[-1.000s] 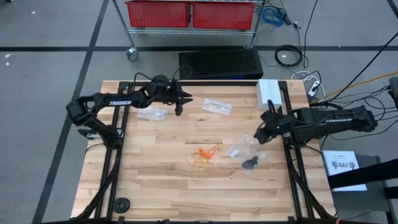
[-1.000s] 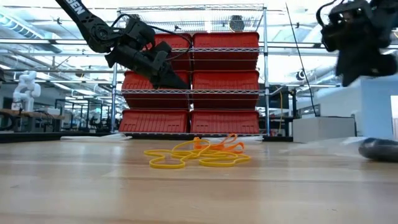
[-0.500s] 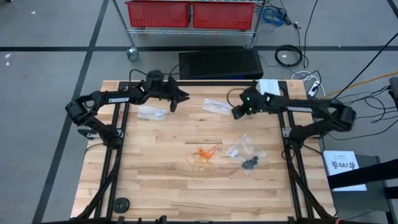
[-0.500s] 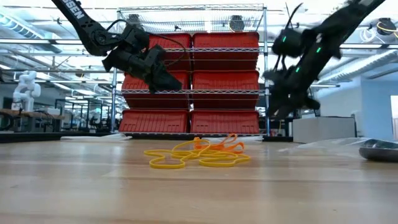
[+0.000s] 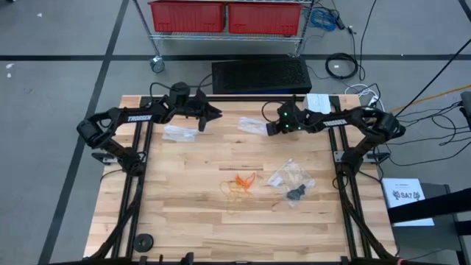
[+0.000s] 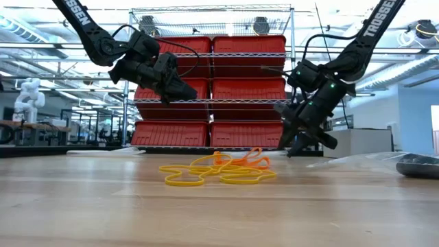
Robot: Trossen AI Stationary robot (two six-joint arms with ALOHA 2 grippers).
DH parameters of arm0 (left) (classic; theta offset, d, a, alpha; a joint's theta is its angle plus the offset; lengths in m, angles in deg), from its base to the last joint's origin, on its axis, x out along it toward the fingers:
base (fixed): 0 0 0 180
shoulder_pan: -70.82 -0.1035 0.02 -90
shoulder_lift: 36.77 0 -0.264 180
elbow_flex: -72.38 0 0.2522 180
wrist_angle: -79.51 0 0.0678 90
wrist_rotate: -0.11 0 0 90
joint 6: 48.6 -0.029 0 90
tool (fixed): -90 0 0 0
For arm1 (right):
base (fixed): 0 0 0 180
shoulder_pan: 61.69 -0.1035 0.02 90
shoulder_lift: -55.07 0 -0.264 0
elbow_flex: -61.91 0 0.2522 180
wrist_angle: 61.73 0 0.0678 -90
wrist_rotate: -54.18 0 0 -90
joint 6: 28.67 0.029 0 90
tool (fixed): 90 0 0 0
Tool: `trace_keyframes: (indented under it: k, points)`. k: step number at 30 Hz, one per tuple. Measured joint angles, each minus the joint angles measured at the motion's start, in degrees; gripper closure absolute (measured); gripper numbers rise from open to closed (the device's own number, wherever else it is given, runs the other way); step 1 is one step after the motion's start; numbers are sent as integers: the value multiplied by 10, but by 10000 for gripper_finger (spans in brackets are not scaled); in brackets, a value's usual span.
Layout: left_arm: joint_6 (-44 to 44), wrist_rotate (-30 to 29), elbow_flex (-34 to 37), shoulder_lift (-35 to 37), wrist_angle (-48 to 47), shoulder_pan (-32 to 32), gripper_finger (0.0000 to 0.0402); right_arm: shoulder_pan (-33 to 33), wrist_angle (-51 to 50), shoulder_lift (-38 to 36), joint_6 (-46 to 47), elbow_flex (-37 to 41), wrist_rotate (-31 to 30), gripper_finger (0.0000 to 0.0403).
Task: Sort rubber bands
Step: Open the top right transparent zip bag
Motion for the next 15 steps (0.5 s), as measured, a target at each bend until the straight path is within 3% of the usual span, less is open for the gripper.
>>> trace_keyframes:
  k: [7,15]
  points:
    - [0,0,0,0,-1,-7,297,-25,32,-21,-63,-1,-54,387]
    - [1,0,0,0,18,-7,299,-53,124,-26,-180,-1,-62,401]
